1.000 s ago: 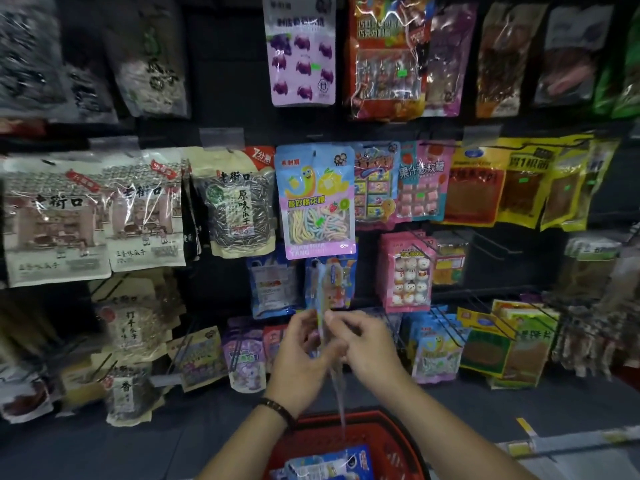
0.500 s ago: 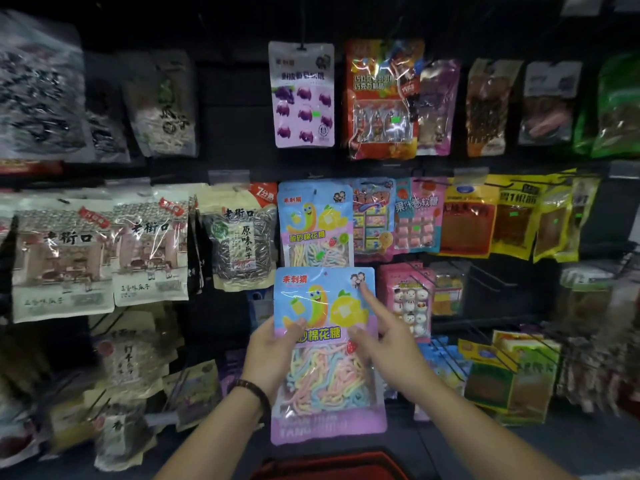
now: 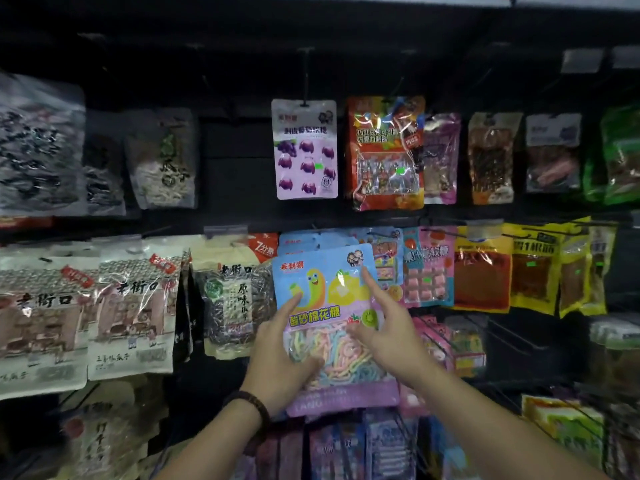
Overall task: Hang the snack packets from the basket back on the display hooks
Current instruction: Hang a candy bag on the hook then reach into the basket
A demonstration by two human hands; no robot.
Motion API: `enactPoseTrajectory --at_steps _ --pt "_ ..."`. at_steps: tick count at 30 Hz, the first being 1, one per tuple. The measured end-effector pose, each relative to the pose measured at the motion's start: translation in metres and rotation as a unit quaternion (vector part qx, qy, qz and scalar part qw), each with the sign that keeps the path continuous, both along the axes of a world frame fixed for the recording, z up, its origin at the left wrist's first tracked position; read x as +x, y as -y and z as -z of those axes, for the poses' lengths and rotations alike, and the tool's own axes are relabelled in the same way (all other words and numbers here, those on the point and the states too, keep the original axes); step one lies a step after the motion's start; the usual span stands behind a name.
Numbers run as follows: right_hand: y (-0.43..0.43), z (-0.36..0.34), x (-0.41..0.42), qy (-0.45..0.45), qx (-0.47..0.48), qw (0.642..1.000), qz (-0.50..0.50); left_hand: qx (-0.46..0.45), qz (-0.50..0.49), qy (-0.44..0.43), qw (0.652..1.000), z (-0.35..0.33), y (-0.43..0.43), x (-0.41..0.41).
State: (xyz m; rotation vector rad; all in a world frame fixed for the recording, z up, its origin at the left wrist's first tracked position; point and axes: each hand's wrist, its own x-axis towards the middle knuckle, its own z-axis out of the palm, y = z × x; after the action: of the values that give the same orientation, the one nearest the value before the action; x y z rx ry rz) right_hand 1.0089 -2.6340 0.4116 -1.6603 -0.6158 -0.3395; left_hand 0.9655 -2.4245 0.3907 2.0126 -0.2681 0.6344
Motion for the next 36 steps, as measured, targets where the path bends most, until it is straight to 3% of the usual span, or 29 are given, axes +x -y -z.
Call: enactPoseTrajectory --at_steps 3,10,18,25,30,36 --pt "-0.008 -0.007 0.029 0.0 0.021 1.0 -0.004 -0.035 -0.004 0.002 0.999 -0.012 0.0 0.021" --pt "-0.022 -0.011 0.068 -0.023 0.045 0.999 -0.003 -0.025 -0.033 -0.001 0.999 -0.016 -0.009 0.058" --pt "-0.024 -0.009 0.079 -0.063 0.011 0.998 0.001 -0.04 -0.041 -0.024 0.998 -0.004 -0.01 0.079" --pt "-0.03 -0.007 0.101 -0.005 -0.174 0.976 0.129 -0.022 -0.068 -0.049 0.996 0.0 -0.013 0.104" --pt "-0.032 -0.003 0.102 0.038 -0.309 0.918 0.247 -0.02 -0.069 -0.067 0.995 0.004 -0.005 0.109" --pt "-0.023 0.031 0.087 0.043 -0.401 0.873 0.272 0.039 -0.081 -0.064 0.994 0.024 -0.004 0.087"
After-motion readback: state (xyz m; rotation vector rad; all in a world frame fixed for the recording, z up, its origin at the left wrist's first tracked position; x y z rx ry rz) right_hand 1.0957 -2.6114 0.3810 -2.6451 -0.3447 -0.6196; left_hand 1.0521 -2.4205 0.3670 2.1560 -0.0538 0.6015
